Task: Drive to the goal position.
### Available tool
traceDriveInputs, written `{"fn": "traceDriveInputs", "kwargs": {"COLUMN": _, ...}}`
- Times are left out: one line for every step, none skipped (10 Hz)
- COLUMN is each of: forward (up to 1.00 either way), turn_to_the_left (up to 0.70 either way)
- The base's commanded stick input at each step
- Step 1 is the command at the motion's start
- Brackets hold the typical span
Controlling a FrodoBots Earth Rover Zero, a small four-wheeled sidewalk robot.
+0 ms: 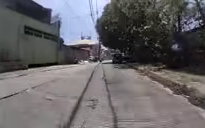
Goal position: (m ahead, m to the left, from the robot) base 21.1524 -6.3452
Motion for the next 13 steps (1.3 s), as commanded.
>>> {"fn": "traceDriveInputs", "kwargs": {"forward": 1.0, "turn_to_the_left": -0.04}}
{"fn": "traceDriveInputs", "kwargs": {"forward": 1.0, "turn_to_the_left": -0.03}}
{"fn": "traceDriveInputs", "kwargs": {"forward": 0.98, "turn_to_the_left": -0.03}}
{"fn": "traceDriveInputs", "kwargs": {"forward": 0.96, "turn_to_the_left": -0.03}}
{"fn": "traceDriveInputs", "kwargs": {"forward": 0.95, "turn_to_the_left": -0.03}}
{"fn": "traceDriveInputs", "kwargs": {"forward": 0.95, "turn_to_the_left": -0.02}}
{"fn": "traceDriveInputs", "kwargs": {"forward": 0.95, "turn_to_the_left": -0.02}}
{"fn": "traceDriveInputs", "kwargs": {"forward": 0.95, "turn_to_the_left": -0.02}}
{"fn": "traceDriveInputs", "kwargs": {"forward": 0.95, "turn_to_the_left": -0.02}}
{"fn": "traceDriveInputs", "kwargs": {"forward": 0.95, "turn_to_the_left": -0.02}}
{"fn": "traceDriveInputs", "kwargs": {"forward": 0.95, "turn_to_the_left": -0.02}}
{"fn": "traceDriveInputs", "kwargs": {"forward": 0.95, "turn_to_the_left": -0.03}}
{"fn": "traceDriveInputs", "kwargs": {"forward": 0.95, "turn_to_the_left": -0.03}}
